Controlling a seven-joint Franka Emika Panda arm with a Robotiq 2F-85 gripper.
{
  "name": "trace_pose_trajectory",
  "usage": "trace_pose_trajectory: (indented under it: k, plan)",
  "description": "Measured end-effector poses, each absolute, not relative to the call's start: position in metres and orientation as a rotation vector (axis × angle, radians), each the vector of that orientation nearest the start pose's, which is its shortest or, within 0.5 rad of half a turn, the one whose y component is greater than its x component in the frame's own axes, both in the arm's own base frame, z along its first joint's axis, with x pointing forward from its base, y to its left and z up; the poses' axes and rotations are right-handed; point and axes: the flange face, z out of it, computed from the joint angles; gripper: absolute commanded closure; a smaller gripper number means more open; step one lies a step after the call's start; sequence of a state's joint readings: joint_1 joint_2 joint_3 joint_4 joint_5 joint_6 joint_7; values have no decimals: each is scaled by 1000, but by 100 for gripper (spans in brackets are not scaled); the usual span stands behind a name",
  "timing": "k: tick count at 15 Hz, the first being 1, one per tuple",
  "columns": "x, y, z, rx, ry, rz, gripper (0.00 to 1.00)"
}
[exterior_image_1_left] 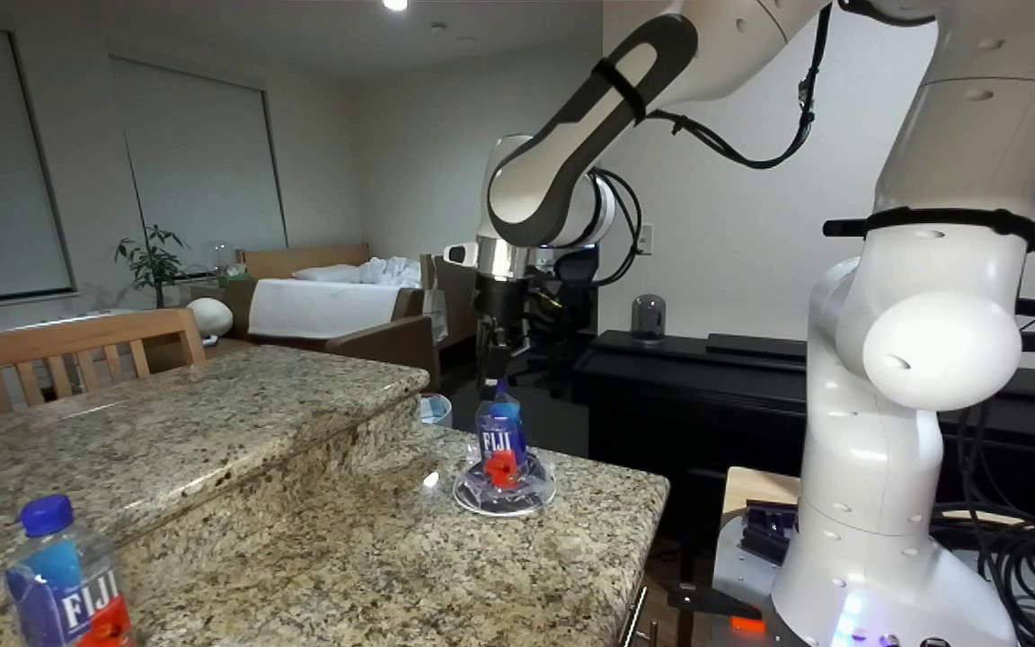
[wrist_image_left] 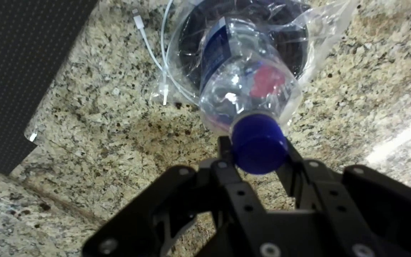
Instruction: Pile up the cable, the package and the water bottle
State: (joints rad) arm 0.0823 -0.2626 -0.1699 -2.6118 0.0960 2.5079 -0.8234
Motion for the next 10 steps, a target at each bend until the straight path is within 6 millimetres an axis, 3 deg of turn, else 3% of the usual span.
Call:
trace_pose_trajectory:
  k: [1,2,3,10]
  plan:
    - [431,-39,355,-2932,-1004,-288,87]
    - [430,-41,355,-2933,-997,-289,42]
    - [430,-43,355,-2934,-990,-290,41]
    - [427,-49,368,-2943,-971,-338,0]
